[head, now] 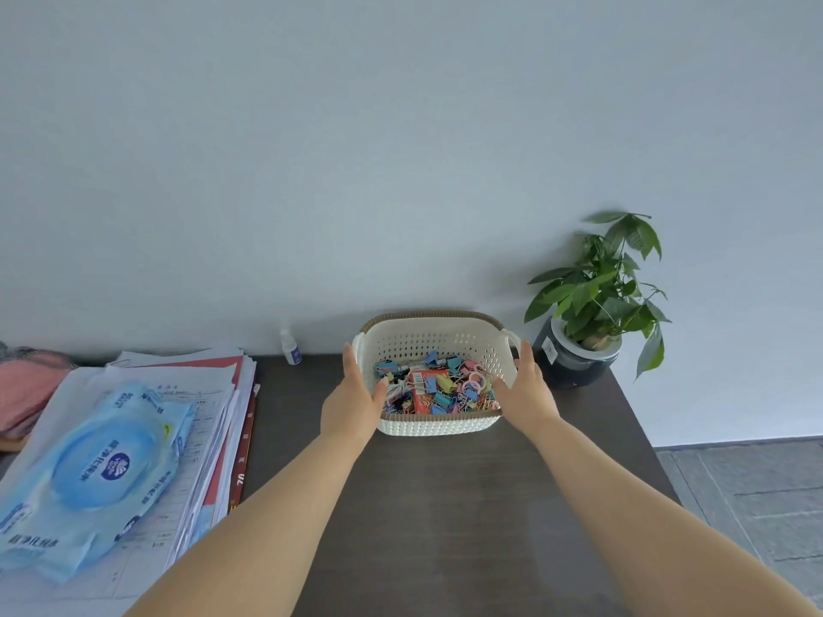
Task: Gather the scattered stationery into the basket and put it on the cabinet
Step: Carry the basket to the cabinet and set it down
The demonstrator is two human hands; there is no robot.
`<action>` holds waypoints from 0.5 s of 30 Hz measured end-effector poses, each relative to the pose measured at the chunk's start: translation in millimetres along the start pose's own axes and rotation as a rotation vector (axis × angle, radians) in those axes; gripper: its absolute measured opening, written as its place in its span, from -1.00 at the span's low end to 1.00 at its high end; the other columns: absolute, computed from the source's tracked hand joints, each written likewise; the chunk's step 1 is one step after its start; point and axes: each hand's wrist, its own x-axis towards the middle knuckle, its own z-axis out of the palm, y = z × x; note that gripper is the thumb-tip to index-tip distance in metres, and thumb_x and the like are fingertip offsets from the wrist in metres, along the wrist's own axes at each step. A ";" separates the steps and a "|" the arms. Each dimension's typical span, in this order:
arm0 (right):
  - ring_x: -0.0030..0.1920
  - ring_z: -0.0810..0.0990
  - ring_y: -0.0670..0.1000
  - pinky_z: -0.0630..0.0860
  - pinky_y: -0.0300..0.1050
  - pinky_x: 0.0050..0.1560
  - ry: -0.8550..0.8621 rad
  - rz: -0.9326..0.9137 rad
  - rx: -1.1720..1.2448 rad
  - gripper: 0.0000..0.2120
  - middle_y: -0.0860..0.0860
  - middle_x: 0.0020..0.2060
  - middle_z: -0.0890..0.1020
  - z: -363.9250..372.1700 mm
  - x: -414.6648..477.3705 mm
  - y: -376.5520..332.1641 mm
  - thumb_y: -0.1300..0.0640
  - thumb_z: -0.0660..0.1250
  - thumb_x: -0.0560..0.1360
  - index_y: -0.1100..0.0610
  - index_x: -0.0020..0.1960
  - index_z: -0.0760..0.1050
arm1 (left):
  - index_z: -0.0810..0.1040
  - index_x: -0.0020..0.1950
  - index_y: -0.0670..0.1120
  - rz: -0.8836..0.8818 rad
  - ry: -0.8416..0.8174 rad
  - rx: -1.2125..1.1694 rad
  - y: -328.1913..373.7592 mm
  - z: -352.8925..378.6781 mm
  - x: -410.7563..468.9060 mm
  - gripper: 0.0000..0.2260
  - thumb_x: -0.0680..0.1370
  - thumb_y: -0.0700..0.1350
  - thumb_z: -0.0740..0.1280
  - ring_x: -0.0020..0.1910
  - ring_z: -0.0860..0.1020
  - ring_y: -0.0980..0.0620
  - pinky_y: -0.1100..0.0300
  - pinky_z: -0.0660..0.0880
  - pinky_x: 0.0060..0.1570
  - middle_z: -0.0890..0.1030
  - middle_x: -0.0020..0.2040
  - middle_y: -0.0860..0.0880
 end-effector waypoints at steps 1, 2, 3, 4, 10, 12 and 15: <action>0.21 0.48 0.20 0.54 0.08 0.07 -0.018 -0.003 0.008 -0.28 0.13 0.47 0.19 -1.7 3.1 0.1 0.07 0.21 0.54 -0.03 0.50 -0.21 | -0.18 0.50 -0.04 0.004 -0.005 0.004 1.1 0.1 2.3 -0.35 0.59 0.03 0.18 -0.10 0.60 -0.10 0.12 0.48 -0.27 0.58 0.11 -0.13; 0.22 0.48 0.20 0.53 0.09 0.09 -0.036 -0.004 0.014 -0.27 0.14 0.47 0.19 -3.8 5.7 -0.4 0.08 0.21 0.54 -0.04 0.50 -0.22 | -0.18 0.50 -0.05 0.004 -0.011 0.012 2.9 -0.6 4.2 -0.34 0.58 0.03 0.19 -0.10 0.60 -0.10 0.11 0.49 -0.26 0.57 0.11 -0.14; 0.23 0.47 0.21 0.52 0.09 0.12 -0.050 -0.012 0.022 -0.26 0.15 0.47 0.19 -5.1 8.9 0.4 0.08 0.22 0.54 -0.03 0.50 -0.23 | -0.18 0.50 -0.05 0.001 -0.015 0.027 3.1 -0.5 6.8 -0.33 0.58 0.04 0.19 -0.11 0.60 -0.10 0.09 0.50 -0.25 0.57 0.11 -0.14; 0.24 0.46 0.21 0.51 0.10 0.14 -0.065 -0.018 0.031 -0.25 0.15 0.46 0.21 -7.0 10.9 0.1 0.09 0.23 0.53 -0.04 0.50 -0.22 | -0.19 0.50 -0.06 -0.011 -0.022 0.043 4.1 -1.0 9.2 -0.33 0.58 0.05 0.19 -0.12 0.60 -0.09 0.09 0.51 -0.24 0.58 0.10 -0.14; 0.22 0.48 0.21 0.48 0.02 0.10 -0.157 -0.035 0.022 -0.19 0.17 0.46 0.21 -18.0 12.8 -3.5 0.10 0.25 0.52 0.00 0.49 -0.29 | -0.24 0.50 -0.05 -0.017 -0.079 0.011 3.0 0.2 12.9 -0.28 0.57 0.07 0.20 -0.17 0.55 -0.03 0.17 0.48 -0.35 0.51 0.22 -0.15; 0.22 0.48 0.21 0.46 -0.02 0.11 -0.212 -0.034 -0.039 -0.13 0.19 0.48 0.17 -30.5 7.4 -8.8 0.05 0.28 0.51 0.04 0.49 -0.33 | -0.22 0.49 -0.03 -0.013 -0.121 -0.043 2.3 -10.4 12.1 -0.25 0.54 0.10 0.24 0.13 0.51 -0.14 -0.03 0.54 -0.04 0.34 0.39 -0.17; 0.39 0.33 0.17 0.30 0.03 0.35 -0.179 -0.151 -0.187 -0.16 0.15 0.49 0.16 -68.8 -13.3 -30.8 -0.02 0.28 0.51 0.05 0.51 -0.25 | -0.25 0.50 -0.08 0.108 -0.036 0.009 13.8 -41.3 4.7 -0.18 0.51 0.13 0.26 0.49 0.04 -0.15 -0.08 0.10 0.44 -0.05 0.53 -0.16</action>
